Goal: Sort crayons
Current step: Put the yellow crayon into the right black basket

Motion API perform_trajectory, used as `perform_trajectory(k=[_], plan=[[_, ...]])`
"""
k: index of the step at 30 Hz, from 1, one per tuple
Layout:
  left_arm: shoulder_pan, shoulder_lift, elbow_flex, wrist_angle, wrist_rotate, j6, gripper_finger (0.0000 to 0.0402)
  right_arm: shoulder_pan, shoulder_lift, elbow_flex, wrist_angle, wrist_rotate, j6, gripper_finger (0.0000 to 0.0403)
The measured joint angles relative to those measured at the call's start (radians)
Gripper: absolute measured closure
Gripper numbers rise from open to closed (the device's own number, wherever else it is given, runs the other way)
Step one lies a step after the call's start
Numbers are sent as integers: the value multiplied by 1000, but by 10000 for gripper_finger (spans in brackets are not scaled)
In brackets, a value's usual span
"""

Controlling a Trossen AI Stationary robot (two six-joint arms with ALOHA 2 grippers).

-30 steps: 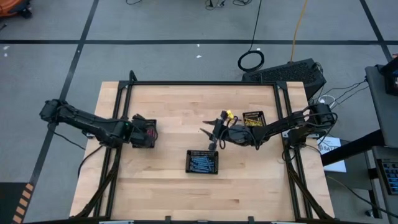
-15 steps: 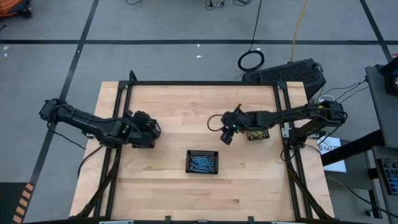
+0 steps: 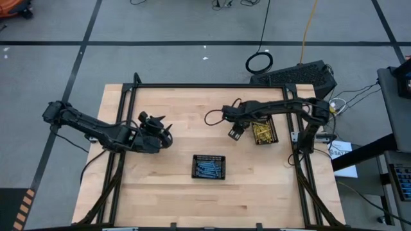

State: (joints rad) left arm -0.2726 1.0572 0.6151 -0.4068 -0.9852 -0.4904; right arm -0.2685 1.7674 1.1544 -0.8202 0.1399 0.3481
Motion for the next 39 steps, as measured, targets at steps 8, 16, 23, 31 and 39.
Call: perform_trajectory(k=[8,16,23,31,39], plan=[[-1,39,0,3,6,-1,180,-6,88,5,5,-37,-21,261],[-3,67,0,6,16,-1,180,0,83,2,40,-121,-84,298],[-3,69,0,7,33,-6,180,81,34,-2,106,-124,-65,392],[-22,69,0,5,41,-28,180,227,-248,-5,21,-3,73,399],[-60,69,0,10,41,-31,180,227,-580,-254,-119,231,473,401]])
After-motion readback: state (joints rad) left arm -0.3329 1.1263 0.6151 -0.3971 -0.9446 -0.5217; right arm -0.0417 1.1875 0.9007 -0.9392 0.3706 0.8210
